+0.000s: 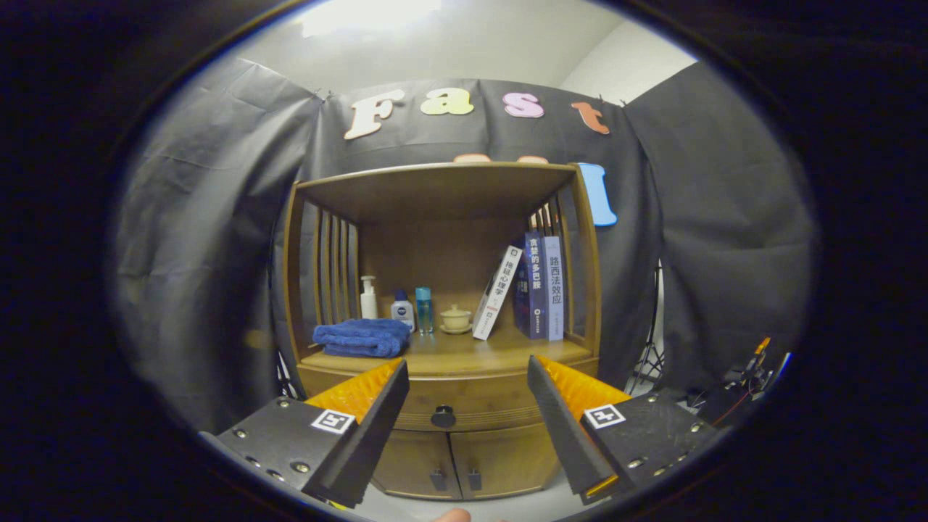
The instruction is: Pull open the drawer, take out the items inside it, and place them on the countertop above the cabinet.
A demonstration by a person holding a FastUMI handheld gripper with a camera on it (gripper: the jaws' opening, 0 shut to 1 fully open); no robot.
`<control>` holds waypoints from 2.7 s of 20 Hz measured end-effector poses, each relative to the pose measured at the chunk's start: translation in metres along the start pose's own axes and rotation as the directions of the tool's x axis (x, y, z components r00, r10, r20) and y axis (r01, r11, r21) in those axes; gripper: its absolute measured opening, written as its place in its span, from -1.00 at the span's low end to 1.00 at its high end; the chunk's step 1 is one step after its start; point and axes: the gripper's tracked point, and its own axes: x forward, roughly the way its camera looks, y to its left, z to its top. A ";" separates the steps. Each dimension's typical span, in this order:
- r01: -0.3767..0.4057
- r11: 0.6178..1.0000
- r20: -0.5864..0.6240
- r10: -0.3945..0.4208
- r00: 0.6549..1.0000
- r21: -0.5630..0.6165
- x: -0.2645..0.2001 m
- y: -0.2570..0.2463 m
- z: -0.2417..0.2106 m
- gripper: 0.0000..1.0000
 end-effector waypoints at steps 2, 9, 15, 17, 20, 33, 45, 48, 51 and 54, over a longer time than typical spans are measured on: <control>-0.001 1.000 -0.022 0.001 1.000 0.011 0.010 0.000 -0.012 0.98; 0.013 0.999 -0.099 -0.010 0.995 0.029 0.061 0.009 -0.064 0.98; -0.030 0.998 -0.230 0.041 0.972 0.054 0.109 0.031 -0.135 0.85; 0.008 0.999 -0.293 0.007 0.956 0.051 0.120 0.026 -0.159 0.72; 0.012 1.000 -0.333 -0.003 0.943 0.027 0.132 0.027 -0.177 0.58; -0.009 1.000 -0.363 0.000 0.932 -0.023 0.155 0.036 -0.199 -0.22; 0.002 1.000 -0.382 -0.007 0.924 -0.014 0.088 0.033 -0.194 -0.41; 0.013 1.000 -0.370 -0.015 0.929 -0.008 0.054 0.030 -0.190 -0.41; 0.020 1.000 -0.383 -0.027 0.924 -0.023 0.025 0.028 -0.192 -0.42; 0.035 0.999 -0.413 -0.042 0.910 -0.024 0.007 0.027 -0.197 -0.40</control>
